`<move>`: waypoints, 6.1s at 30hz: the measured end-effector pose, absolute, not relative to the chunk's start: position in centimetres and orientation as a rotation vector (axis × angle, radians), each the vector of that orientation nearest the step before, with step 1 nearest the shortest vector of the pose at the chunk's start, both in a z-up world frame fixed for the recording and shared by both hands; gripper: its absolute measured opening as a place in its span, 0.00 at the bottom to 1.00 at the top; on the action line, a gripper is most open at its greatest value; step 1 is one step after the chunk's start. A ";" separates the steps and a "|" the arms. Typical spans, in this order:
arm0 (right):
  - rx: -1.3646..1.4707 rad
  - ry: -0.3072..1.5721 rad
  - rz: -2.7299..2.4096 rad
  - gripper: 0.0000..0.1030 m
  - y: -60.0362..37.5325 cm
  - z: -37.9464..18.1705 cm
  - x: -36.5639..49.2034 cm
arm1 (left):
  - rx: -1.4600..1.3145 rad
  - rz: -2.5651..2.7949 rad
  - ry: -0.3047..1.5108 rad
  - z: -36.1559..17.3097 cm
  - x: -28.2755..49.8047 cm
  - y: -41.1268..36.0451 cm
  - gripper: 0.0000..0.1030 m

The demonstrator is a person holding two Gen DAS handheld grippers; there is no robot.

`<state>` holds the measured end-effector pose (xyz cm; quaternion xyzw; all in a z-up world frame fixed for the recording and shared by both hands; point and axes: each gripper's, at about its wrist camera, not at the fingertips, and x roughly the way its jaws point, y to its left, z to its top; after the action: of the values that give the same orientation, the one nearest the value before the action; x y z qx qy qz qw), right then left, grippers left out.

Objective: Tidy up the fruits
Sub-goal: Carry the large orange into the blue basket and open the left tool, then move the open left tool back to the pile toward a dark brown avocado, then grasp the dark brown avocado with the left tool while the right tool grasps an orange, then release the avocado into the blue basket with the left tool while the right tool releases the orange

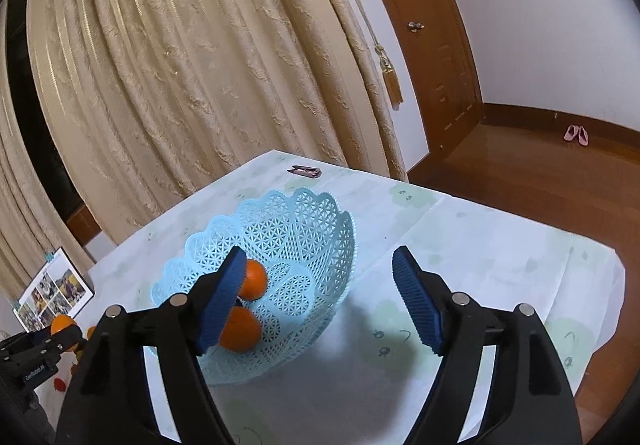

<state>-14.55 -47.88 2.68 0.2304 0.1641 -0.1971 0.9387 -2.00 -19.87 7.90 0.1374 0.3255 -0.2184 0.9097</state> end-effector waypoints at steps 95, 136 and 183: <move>0.263 0.513 0.008 0.91 -30.4 3.8 -7.5 | 0.020 -0.347 0.765 9.0 6.4 -7.1 0.87; 0.167 0.752 0.220 0.91 -20.9 2.0 2.9 | -0.158 -0.238 0.857 7.9 10.2 -0.9 0.39; 0.278 0.744 -0.095 0.42 -36.2 5.8 3.1 | -0.133 -0.305 0.780 10.7 7.4 -2.8 0.39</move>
<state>3.10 -36.25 5.81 0.1353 0.3623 -0.0462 0.9210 7.41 -2.83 10.70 -0.0644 0.3782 -0.1480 0.9115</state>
